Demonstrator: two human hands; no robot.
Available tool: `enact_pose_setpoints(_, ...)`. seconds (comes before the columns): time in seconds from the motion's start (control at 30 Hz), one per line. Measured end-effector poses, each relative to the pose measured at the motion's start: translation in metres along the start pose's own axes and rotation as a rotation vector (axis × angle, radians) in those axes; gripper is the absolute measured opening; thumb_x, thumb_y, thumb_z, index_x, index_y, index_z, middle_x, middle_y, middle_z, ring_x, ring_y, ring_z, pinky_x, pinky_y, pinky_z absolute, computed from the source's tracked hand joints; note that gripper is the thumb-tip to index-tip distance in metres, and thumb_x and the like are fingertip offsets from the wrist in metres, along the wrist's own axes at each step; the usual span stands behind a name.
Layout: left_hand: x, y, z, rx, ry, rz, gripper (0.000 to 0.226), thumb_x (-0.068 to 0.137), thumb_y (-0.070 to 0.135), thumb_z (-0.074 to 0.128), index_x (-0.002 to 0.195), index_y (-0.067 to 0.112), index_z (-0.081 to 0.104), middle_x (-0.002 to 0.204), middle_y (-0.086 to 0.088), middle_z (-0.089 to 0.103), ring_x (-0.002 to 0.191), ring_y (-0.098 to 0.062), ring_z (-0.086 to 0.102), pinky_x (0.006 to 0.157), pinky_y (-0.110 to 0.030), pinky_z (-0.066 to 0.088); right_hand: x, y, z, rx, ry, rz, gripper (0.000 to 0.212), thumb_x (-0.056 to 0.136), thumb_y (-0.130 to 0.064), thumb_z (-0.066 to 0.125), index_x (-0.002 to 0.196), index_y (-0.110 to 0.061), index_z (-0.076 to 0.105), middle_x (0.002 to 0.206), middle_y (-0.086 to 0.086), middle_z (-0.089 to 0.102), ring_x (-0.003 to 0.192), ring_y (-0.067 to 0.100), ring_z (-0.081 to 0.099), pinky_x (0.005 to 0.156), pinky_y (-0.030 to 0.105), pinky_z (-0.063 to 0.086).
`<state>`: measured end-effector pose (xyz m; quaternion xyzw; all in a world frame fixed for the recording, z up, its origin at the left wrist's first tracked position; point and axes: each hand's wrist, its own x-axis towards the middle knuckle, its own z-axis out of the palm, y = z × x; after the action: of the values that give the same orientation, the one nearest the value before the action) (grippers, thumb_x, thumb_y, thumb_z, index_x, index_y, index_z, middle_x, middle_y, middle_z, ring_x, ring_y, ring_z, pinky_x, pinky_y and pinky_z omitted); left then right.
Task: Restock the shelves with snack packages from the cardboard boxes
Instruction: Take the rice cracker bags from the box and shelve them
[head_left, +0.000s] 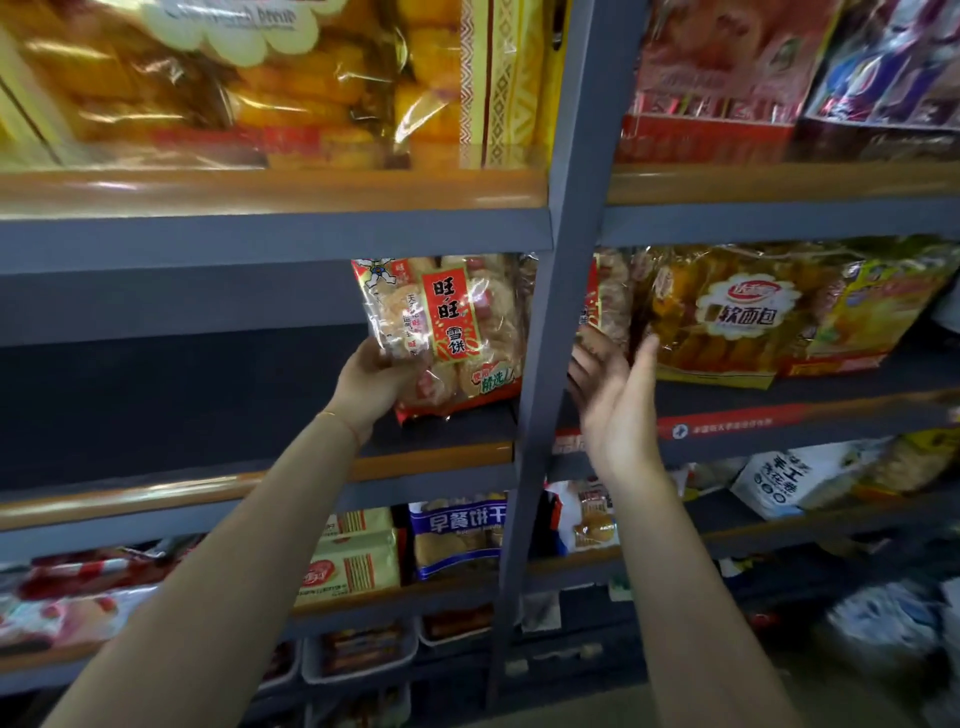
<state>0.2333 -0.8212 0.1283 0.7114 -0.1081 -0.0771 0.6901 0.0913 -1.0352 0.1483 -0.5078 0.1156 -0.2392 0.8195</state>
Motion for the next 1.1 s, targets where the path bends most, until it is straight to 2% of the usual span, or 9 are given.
enact_pose_setpoints(0.17, -0.006, -0.002, -0.015, 0.074, -0.015, 0.000, 0.048, 0.085, 0.026, 0.081, 0.128, 0.016, 0.061, 0.114, 0.001, 0.075, 0.098, -0.016, 0.074, 0.081, -0.031, 0.060, -0.005, -0.005, 0.005, 0.059, 0.032, -0.005, 0.070, 0.100, -0.065, 0.017, 0.121, -0.020, 0.066, 0.121, 0.002, 0.072, 0.126, 0.022, 0.059, 0.113, 0.040, 0.036)
enact_pose_setpoints(0.3, -0.011, -0.002, -0.016, 0.039, 0.005, -0.001, 0.053, 0.084, 0.026, 0.081, 0.130, 0.017, 0.057, 0.119, 0.001, 0.073, 0.102, -0.015, 0.073, 0.089, -0.037, 0.058, -0.039, -0.014, 0.019, -0.135, 0.279, -0.335, 0.040, 0.086, -0.049, 0.040, 0.095, -0.016, 0.061, 0.094, 0.011, 0.067, 0.092, 0.028, 0.065, 0.080, 0.035, 0.049)
enact_pose_setpoints(0.37, -0.011, 0.001, -0.019, 0.023, 0.016, 0.005, 0.051, 0.085, 0.024, 0.081, 0.129, 0.018, 0.055, 0.120, 0.000, 0.072, 0.104, -0.016, 0.071, 0.091, -0.038, 0.057, -0.065, -0.008, 0.036, -0.274, 0.133, -0.529, 0.034, 0.085, -0.045, 0.040, 0.088, -0.015, 0.058, 0.084, 0.011, 0.062, 0.078, 0.026, 0.061, 0.067, 0.034, 0.048)
enact_pose_setpoints(0.43, -0.012, 0.000, -0.024, 0.007, 0.030, 0.012, 0.050, 0.084, 0.024, 0.082, 0.126, 0.020, 0.055, 0.119, 0.002, 0.072, 0.108, -0.018, 0.070, 0.096, -0.044, 0.056, -0.077, 0.012, 0.056, -0.415, -0.095, -0.536, 0.032, 0.093, -0.041, 0.039, 0.096, -0.017, 0.062, 0.090, 0.001, 0.066, 0.083, 0.018, 0.065, 0.070, 0.033, 0.053)
enact_pose_setpoints(0.5, -0.014, -0.001, -0.029, -0.006, 0.025, 0.011, 0.052, 0.082, 0.026, 0.083, 0.126, 0.020, 0.055, 0.118, 0.002, 0.073, 0.109, -0.020, 0.071, 0.099, -0.050, 0.055, -0.074, 0.028, 0.075, -0.501, -0.226, -0.398, 0.035, 0.099, -0.041, 0.042, 0.120, -0.019, 0.061, 0.111, -0.012, 0.066, 0.105, 0.005, 0.063, 0.089, 0.027, 0.052)
enact_pose_setpoints(0.63, -0.013, 0.002, -0.033, -0.042, 0.005, -0.001, 0.052, 0.082, 0.025, 0.084, 0.127, 0.018, 0.058, 0.118, 0.000, 0.073, 0.110, -0.021, 0.071, 0.100, -0.050, 0.054, -0.055, 0.034, 0.096, -0.497, -0.227, -0.065, 0.051, 0.105, -0.041, 0.042, 0.154, -0.032, 0.030, 0.153, -0.012, 0.040, 0.137, 0.005, 0.039, 0.104, 0.025, 0.031)
enact_pose_setpoints(0.87, -0.001, 0.015, -0.023, 0.027, 0.029, 0.034, 0.039, 0.090, 0.014, 0.075, 0.127, 0.013, 0.061, 0.119, -0.001, 0.071, 0.110, -0.021, 0.069, 0.100, -0.043, 0.055, -0.035, 0.040, 0.110, -0.504, -0.164, -0.056, 0.051, 0.105, -0.044, 0.039, 0.154, -0.038, 0.029, 0.158, -0.009, 0.035, 0.142, 0.010, 0.034, 0.103, 0.027, 0.028)
enact_pose_setpoints(0.97, -0.002, 0.018, -0.018, 0.134, 0.008, 0.060, 0.034, 0.092, 0.025, 0.072, 0.125, 0.025, 0.062, 0.119, 0.008, 0.069, 0.110, -0.013, 0.066, 0.100, -0.035, 0.052, -0.030, 0.043, 0.109, -0.502, -0.143, -0.069, 0.050, 0.105, -0.041, 0.040, 0.154, -0.036, 0.029, 0.158, -0.010, 0.033, 0.136, 0.003, 0.032, 0.100, 0.025, 0.027)
enact_pose_setpoints(1.1, -0.002, 0.015, -0.017, 0.288, -0.029, 0.064, 0.044, 0.091, 0.047, 0.066, 0.132, 0.037, 0.056, 0.126, 0.006, 0.064, 0.112, -0.015, 0.065, 0.091, -0.031, 0.055, -0.026, 0.053, 0.105, -0.506, -0.101, -0.090, 0.051, 0.104, -0.039, 0.043, 0.154, -0.035, 0.031, 0.159, -0.009, 0.033, 0.143, 0.011, 0.033, 0.100, 0.025, 0.029)
